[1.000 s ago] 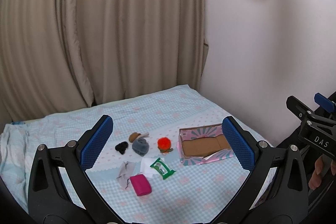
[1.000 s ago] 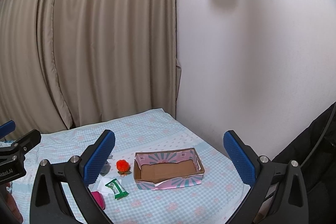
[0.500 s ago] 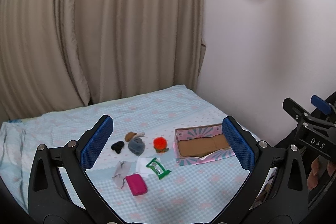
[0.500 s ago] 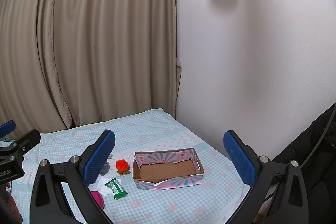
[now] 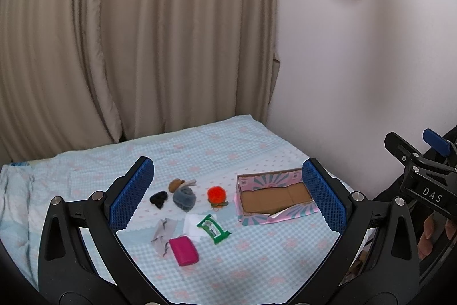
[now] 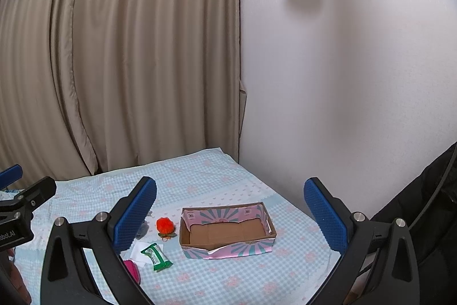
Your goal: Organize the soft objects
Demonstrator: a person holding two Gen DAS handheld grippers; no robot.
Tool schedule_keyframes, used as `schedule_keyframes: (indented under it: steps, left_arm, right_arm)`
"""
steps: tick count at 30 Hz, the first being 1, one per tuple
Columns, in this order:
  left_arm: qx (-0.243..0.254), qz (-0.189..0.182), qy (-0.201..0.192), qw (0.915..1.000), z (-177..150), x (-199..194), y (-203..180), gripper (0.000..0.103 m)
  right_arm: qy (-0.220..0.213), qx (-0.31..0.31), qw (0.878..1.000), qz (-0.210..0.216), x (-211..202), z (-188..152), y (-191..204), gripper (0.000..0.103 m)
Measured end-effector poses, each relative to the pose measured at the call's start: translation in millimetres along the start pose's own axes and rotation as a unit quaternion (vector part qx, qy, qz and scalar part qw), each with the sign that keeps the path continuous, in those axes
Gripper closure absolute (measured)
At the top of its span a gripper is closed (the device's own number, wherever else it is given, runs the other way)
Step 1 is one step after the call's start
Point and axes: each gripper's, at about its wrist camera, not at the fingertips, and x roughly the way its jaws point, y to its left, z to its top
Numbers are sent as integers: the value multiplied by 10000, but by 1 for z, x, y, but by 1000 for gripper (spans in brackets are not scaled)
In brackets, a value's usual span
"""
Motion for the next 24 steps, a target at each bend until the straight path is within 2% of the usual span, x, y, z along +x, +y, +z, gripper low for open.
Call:
schedule_keyframes:
  steps: [17, 20, 24]
  left_arm:
    - [-34, 79, 96, 9999, 0, 8, 10, 0]
    - [-157, 99, 239, 9995, -7, 17, 21, 0]
    - [-374, 156, 685, 9968, -26, 36, 41, 0]
  right_arm:
    - [81, -65, 9999, 106, 8, 1, 4, 0]
    - [139, -107, 9997, 151, 13, -2, 11, 0]
    - [359, -204, 9988, 274, 29, -11, 23, 0]
